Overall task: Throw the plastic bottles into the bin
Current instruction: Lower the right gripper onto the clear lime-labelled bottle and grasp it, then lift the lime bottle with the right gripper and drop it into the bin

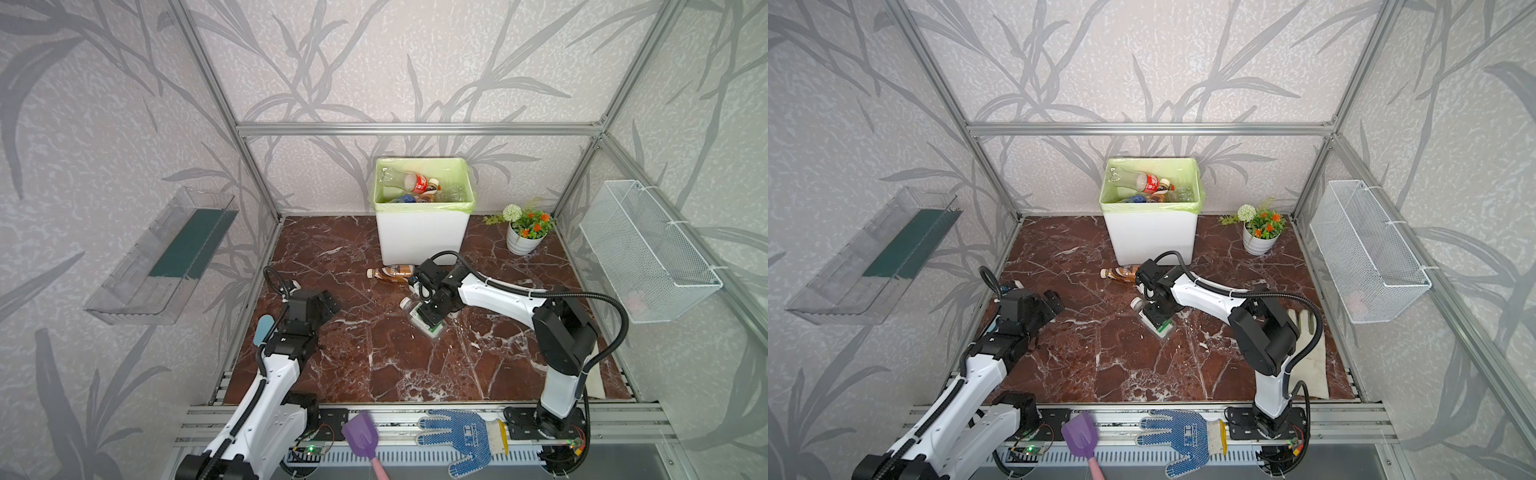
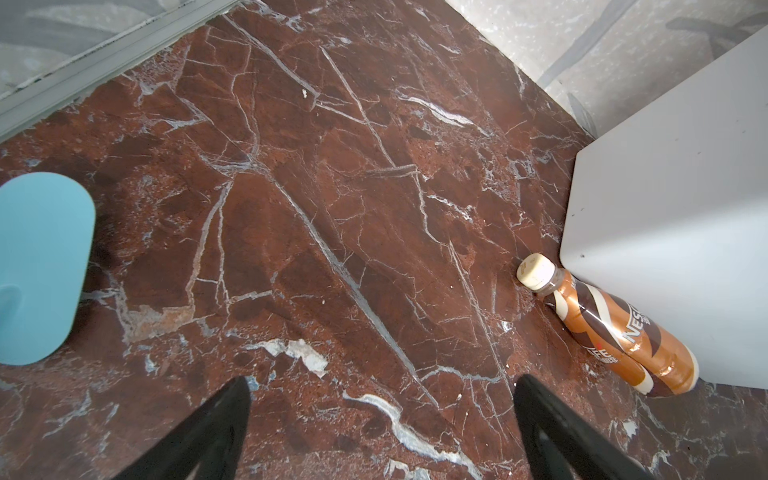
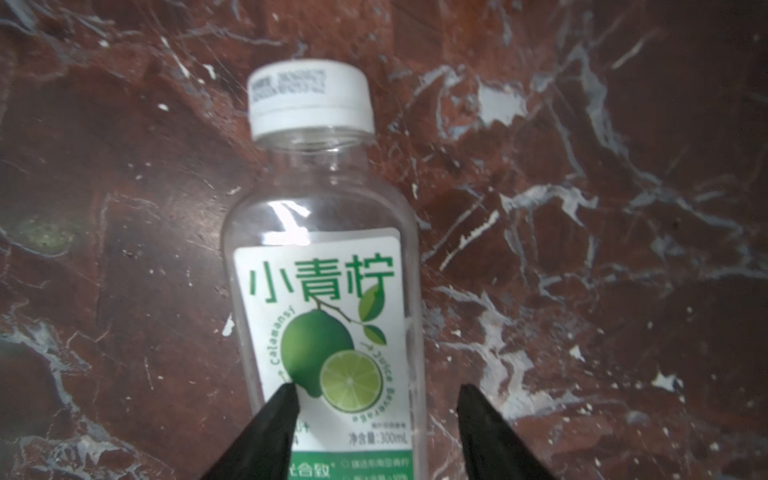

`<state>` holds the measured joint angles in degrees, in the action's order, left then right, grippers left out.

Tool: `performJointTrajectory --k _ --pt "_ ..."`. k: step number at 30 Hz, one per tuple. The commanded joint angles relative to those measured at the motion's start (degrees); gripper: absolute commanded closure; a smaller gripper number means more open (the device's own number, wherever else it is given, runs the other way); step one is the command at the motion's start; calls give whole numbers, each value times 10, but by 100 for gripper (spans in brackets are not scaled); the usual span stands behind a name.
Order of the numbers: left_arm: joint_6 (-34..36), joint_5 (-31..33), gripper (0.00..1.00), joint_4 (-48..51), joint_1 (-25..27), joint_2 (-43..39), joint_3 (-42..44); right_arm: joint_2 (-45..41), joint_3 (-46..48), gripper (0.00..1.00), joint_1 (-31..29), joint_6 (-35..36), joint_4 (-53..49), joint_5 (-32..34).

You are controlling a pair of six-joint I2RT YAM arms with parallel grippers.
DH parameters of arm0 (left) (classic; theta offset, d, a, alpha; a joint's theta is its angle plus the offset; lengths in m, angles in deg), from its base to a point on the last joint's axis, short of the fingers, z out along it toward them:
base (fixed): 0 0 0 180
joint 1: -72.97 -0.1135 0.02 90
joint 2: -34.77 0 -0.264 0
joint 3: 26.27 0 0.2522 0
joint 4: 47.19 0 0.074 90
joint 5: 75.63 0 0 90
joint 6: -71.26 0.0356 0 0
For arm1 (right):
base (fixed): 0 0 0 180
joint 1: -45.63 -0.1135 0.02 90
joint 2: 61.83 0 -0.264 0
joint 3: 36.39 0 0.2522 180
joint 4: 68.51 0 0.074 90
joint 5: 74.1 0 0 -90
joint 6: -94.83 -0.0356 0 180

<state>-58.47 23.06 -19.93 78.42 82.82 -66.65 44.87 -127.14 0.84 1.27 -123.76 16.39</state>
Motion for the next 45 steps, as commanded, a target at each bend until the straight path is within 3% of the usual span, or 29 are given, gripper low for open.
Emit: performJointTrajectory --k 1,8,15,20,26,35,41,45 --pt "-8 -1 1 -6 -4 0 8 -21 -18 25 1 -24 -49 27" --pt "-3 3 1 1 -5 -1 8 12 -72 8 -8 -4 -83 16" --pt "7 15 1 18 -5 -2 7 65 -130 5 -22 12 -121 -5" --pt "6 14 1 19 -5 -1 9 119 -183 6 -25 17 -164 19" --pt "5 14 1 19 -5 0 11 165 -229 14 -36 28 -201 42" --pt "7 17 1 21 -5 1 12 198 -248 33 -37 35 -229 19" --pt "7 19 1 25 -5 -1 14 186 -246 44 -36 35 -223 3" --pt "7 23 1 20 -5 1 15 154 -256 46 -35 34 -215 -11"
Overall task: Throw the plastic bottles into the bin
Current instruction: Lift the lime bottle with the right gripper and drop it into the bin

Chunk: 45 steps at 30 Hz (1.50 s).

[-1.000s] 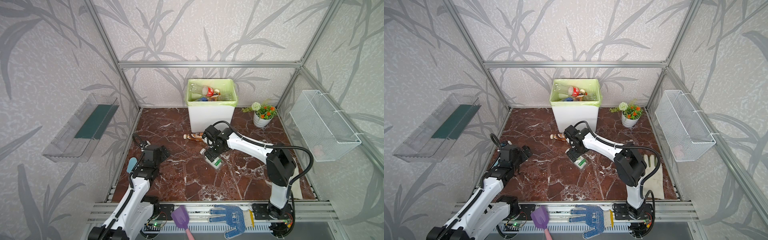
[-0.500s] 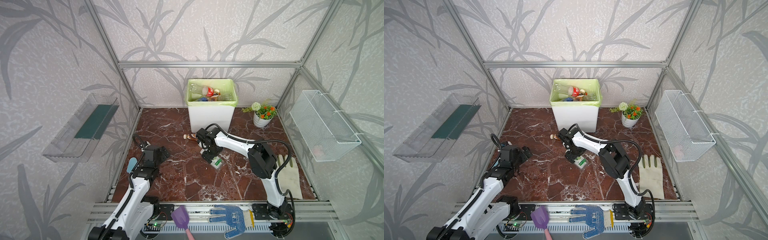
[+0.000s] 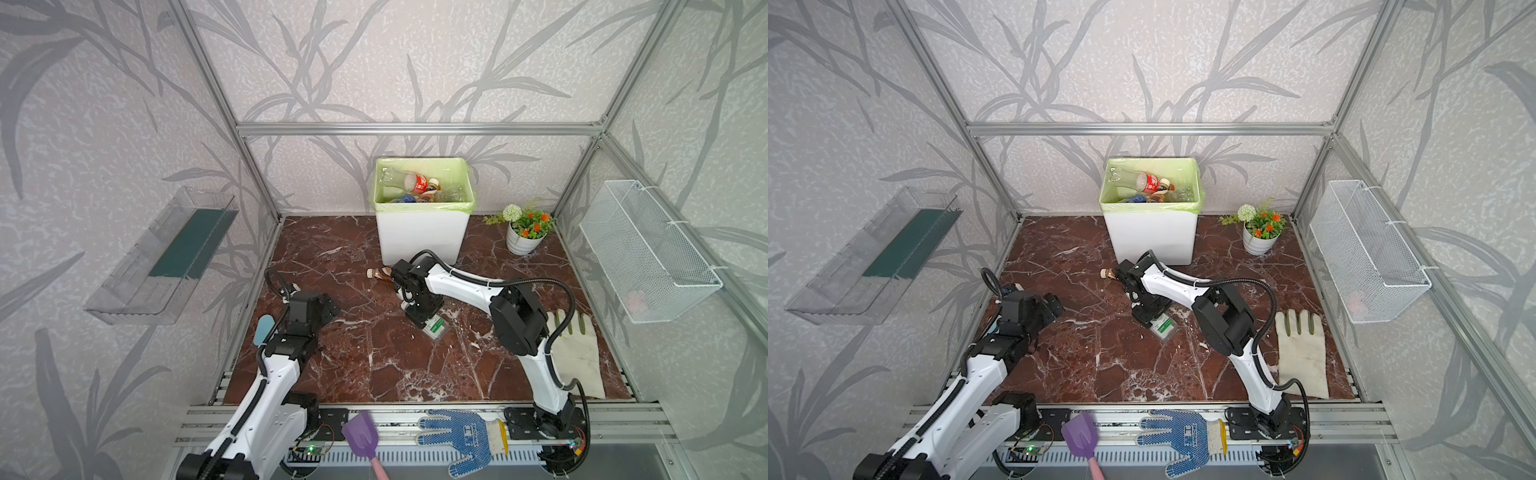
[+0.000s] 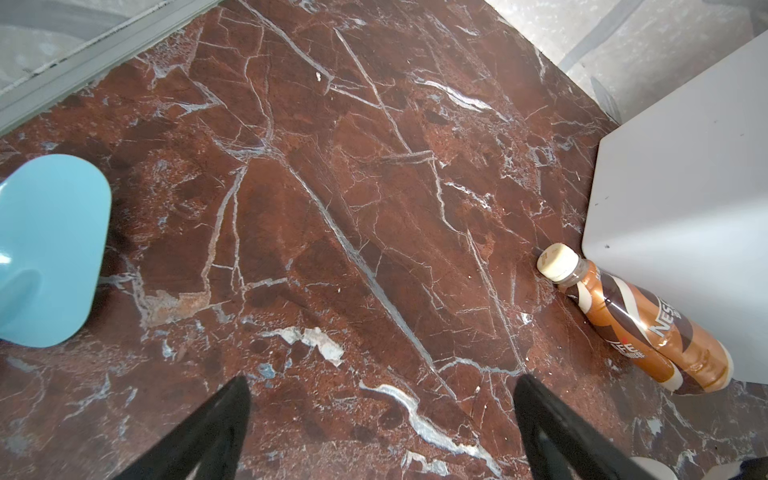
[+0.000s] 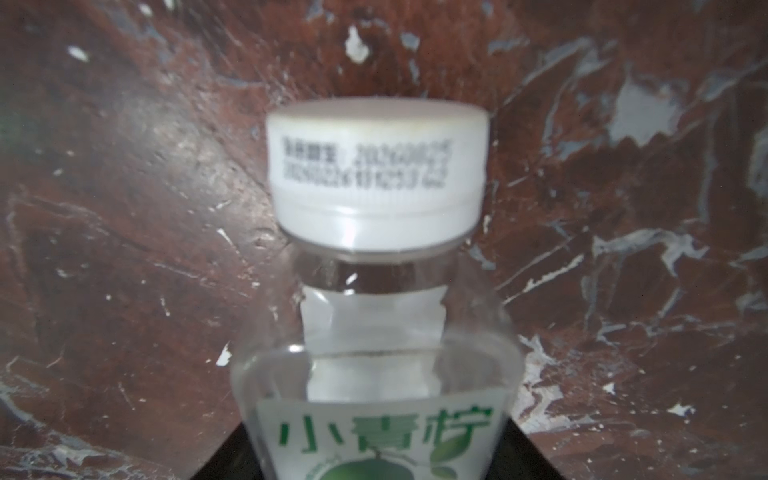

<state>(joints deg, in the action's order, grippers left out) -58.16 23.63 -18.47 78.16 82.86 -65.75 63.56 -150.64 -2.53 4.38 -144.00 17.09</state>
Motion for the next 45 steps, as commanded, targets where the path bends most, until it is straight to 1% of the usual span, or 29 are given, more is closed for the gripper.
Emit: performJointTrajectory --k 1,4,6,7,9,11,14,15,18,20,22,23,25,28,30,31,33,34,35,36,38,40,42,45 --pt "4 18 1 4 -3 2 7 -43 -27 46 -1 4 -9 -25" --pt "7 17 1 -9 -3 12 7 -93 -67 49 3 20 11 -36" --pt "14 16 1 -19 -3 26 4 -128 -119 49 7 41 22 -30" --pt "19 16 1 -21 -3 34 0 -143 -146 49 8 51 29 -22" --pt "31 14 1 -29 -3 56 -12 -175 -206 50 12 74 55 13" --pt "47 8 1 -35 -3 76 -26 -209 -240 50 19 97 106 41" --pt "70 -6 1 -38 -3 108 -52 -269 -238 49 41 131 220 45" --pt "77 -15 1 -39 -2 118 -60 -294 -230 48 53 131 262 42" --pt "90 -37 1 -43 -1 146 -79 -339 -192 46 100 111 371 35" --pt "94 -49 1 -42 -1 160 -88 -351 -171 45 139 79 423 20" --pt "94 -57 1 -42 1 170 -95 -336 -174 44 181 33 441 -14" --pt "94 -60 1 -42 3 174 -97 -316 -185 44 198 11 437 -35" --pt "94 -61 1 -42 6 179 -100 -256 -229 44 213 -4 405 -67" --pt "94 -60 1 -40 10 181 -105 -142 -345 44 214 -2 310 -82" --pt "94 -56 1 -34 13 180 -108 -59 -452 40 214 5 240 -69" --pt "96 -54 1 -31 15 179 -110 -22 -506 37 214 9 208 -55" --pt "103 -47 1 -20 20 177 -116 54 -646 15 219 15 135 -18" --pt "108 -40 1 -14 23 176 -119 80 -704 10 222 13 111 -9" --pt "115 -30 1 -8 30 173 -123 95 -742 5 227 10 94 -5" --pt "124 -19 1 -4 36 170 -126 88 -737 1 232 2 94 -3" --pt "143 2 1 -1 53 163 -132 53 -688 1 236 -2 113 14" --pt "168 32 1 3 79 161 -140 4 -614 1 236 3 148 30" --pt "201 70 1 6 113 163 -153 -59 -519 1 236 5 200 35" --pt "241 85 1 -3 145 173 -169 -143 -378 1 237 4 291 38"
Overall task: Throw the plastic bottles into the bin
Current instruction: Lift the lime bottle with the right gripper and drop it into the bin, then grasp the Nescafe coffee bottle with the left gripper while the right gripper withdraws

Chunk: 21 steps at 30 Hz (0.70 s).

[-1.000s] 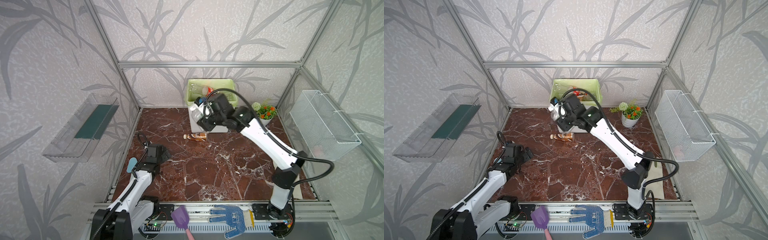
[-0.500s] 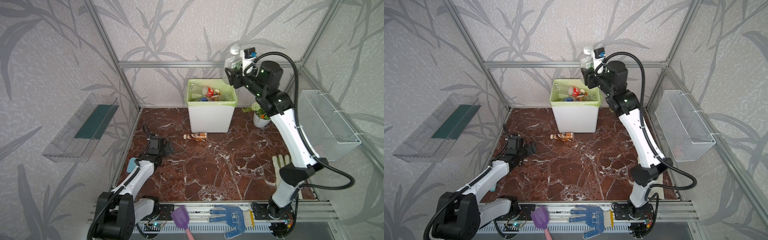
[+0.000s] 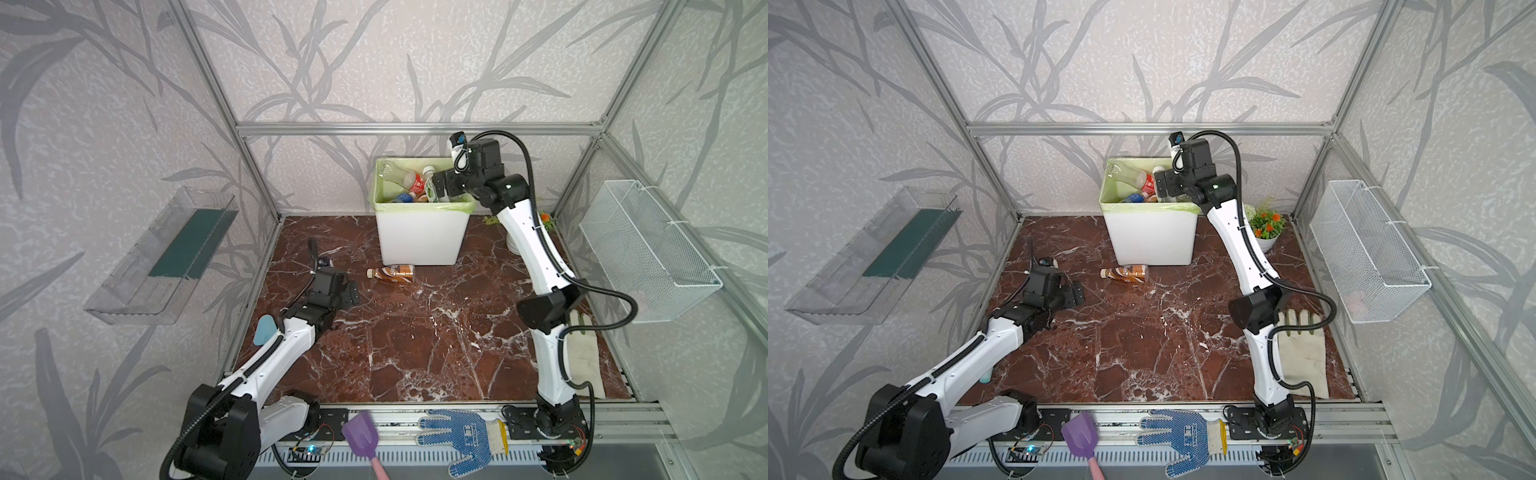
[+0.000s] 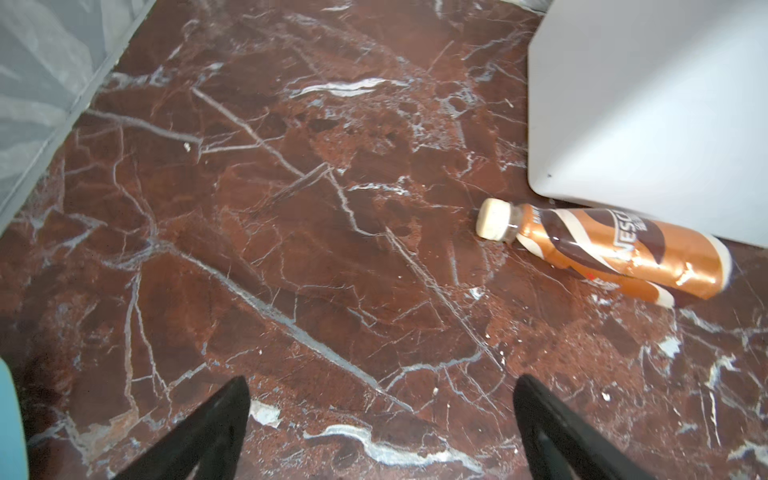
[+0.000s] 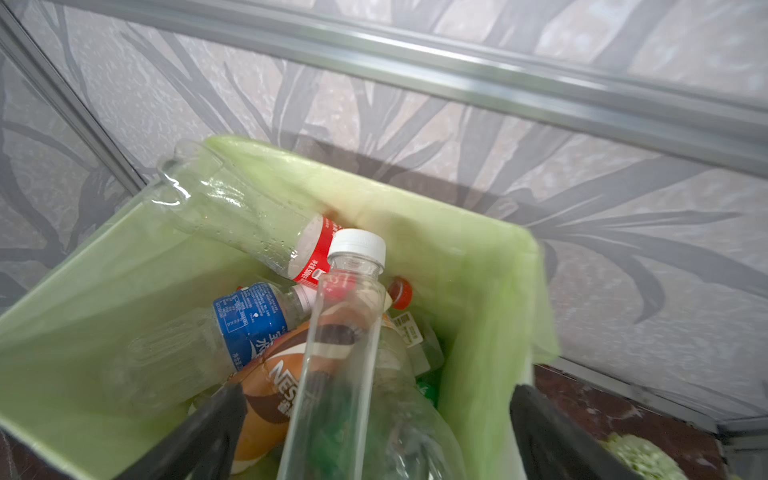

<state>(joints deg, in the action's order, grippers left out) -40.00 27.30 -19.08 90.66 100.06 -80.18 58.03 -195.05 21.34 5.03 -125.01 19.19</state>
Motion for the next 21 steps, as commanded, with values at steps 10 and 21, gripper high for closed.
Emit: performJointTrajectory --k 10,21 --pt "233 14 1 22 89 94 -130 -201 259 1 42 -15 154 11" --pt "426 -54 1 54 155 266 -263 -400 706 1 165 -138 298 -69"
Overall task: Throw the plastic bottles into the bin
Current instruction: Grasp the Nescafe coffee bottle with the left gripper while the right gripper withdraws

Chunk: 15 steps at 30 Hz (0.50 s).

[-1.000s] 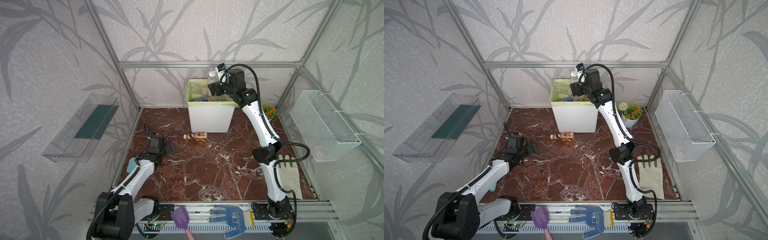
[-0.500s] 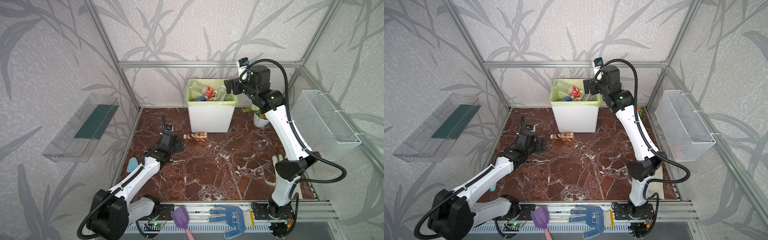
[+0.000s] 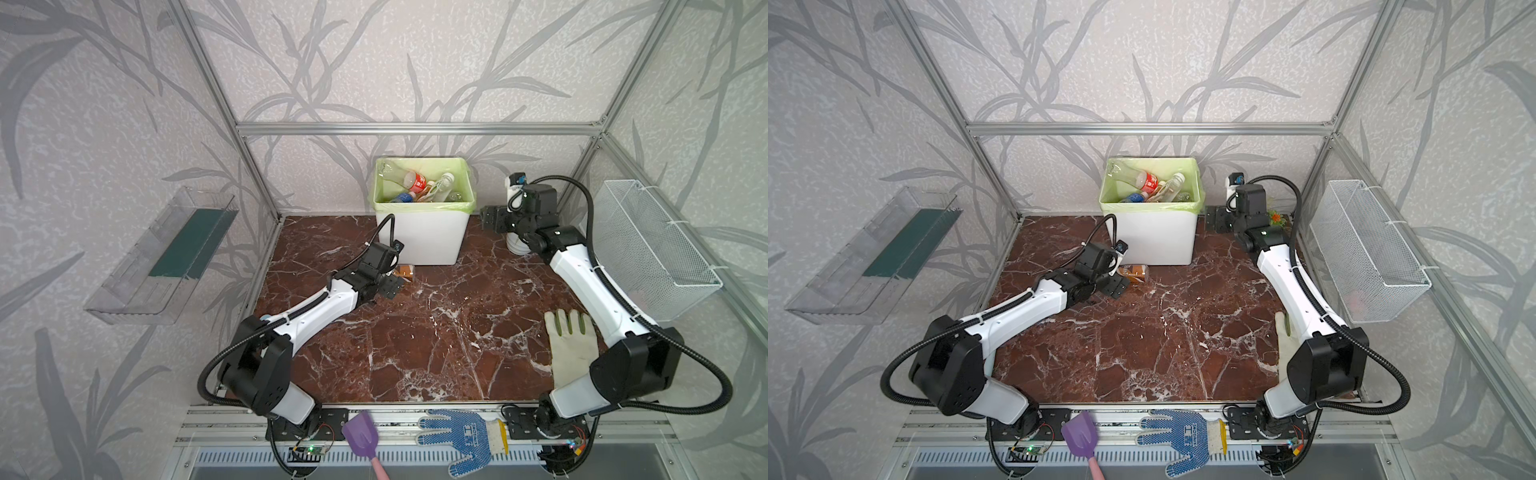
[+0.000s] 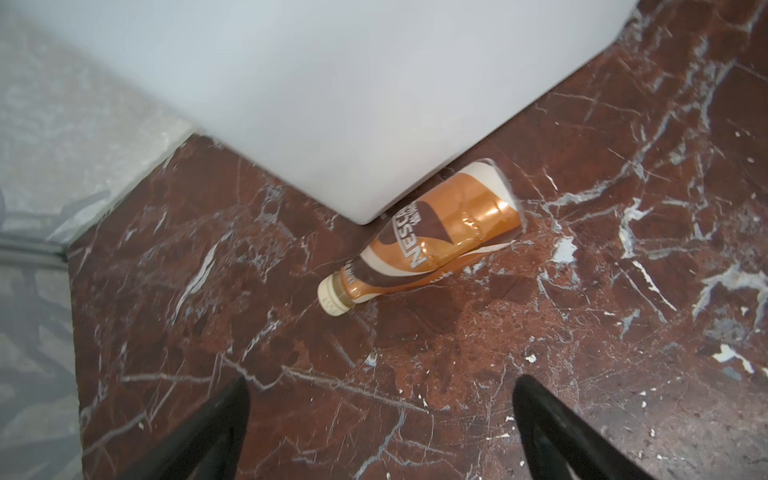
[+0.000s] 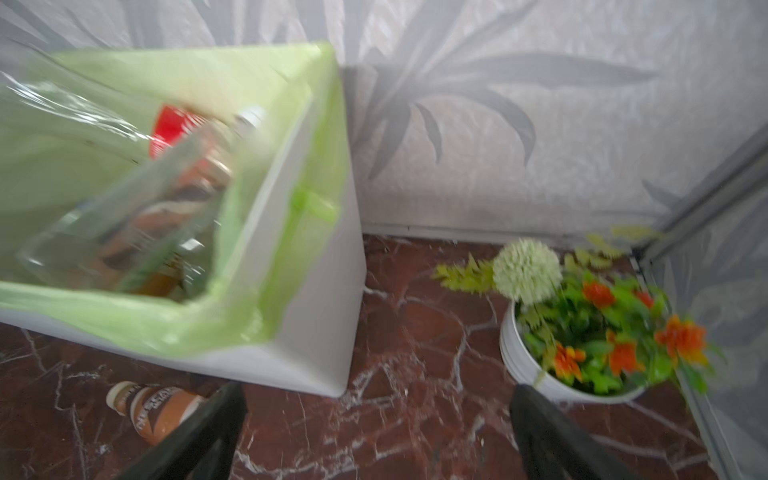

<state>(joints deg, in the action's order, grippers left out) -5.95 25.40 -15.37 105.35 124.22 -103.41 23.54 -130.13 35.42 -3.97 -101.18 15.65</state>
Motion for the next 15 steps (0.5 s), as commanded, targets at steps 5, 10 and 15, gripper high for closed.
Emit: performJointTrajectory --k 5,10,15 --pt "177 -32 2 39 18 97 -92 -101 189 1 78 -83 72 -61" --pt "237 37 4 79 38 159 -141 -124 272 1 114 -98 75 -80" --pt "278 72 6 69 46 203 -151 -127 318 1 134 -110 86 -94"
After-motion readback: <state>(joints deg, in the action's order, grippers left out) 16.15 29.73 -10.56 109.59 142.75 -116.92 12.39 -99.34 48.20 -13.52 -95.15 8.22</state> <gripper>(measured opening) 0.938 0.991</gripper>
